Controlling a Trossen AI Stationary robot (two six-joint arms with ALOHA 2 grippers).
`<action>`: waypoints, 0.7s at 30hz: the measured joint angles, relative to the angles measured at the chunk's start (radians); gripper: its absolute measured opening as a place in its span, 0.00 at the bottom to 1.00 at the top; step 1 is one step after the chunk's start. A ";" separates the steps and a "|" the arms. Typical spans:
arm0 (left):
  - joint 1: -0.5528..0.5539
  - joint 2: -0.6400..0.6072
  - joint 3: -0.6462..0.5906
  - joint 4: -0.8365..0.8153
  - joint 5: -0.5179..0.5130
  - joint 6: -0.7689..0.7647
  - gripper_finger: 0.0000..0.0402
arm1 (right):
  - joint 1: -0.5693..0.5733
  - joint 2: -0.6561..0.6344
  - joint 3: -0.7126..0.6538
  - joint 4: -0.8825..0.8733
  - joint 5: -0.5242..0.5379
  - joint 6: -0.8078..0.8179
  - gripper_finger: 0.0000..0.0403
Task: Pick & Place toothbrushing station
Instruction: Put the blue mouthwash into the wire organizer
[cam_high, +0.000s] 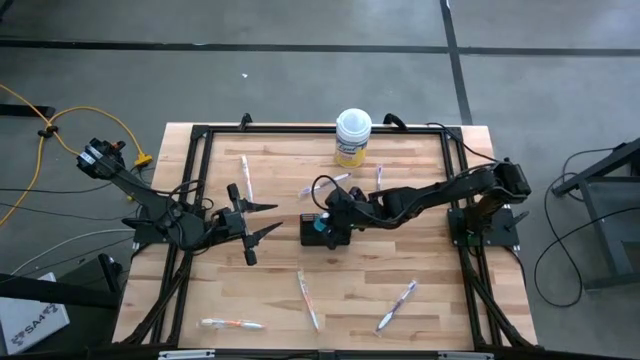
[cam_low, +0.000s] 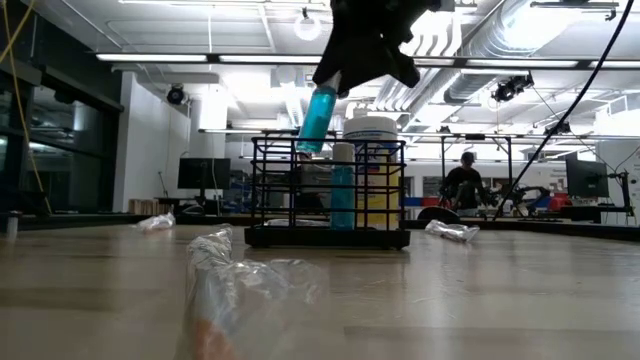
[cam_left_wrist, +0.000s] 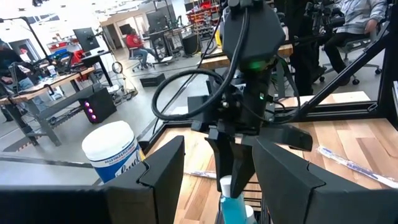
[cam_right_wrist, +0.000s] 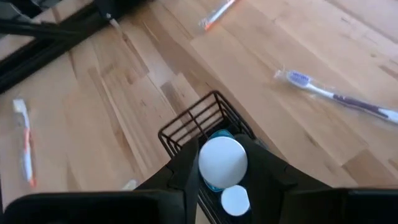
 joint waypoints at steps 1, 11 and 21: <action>0.000 0.000 0.000 -0.001 0.000 0.000 0.45 | 0.000 0.005 0.000 -0.001 -0.003 0.005 0.22; 0.000 0.000 0.000 -0.003 0.000 0.000 0.45 | 0.000 0.024 -0.002 -0.008 -0.020 0.024 0.22; 0.000 0.000 0.000 -0.008 0.001 -0.001 0.45 | 0.000 0.032 -0.002 -0.025 -0.023 0.024 0.22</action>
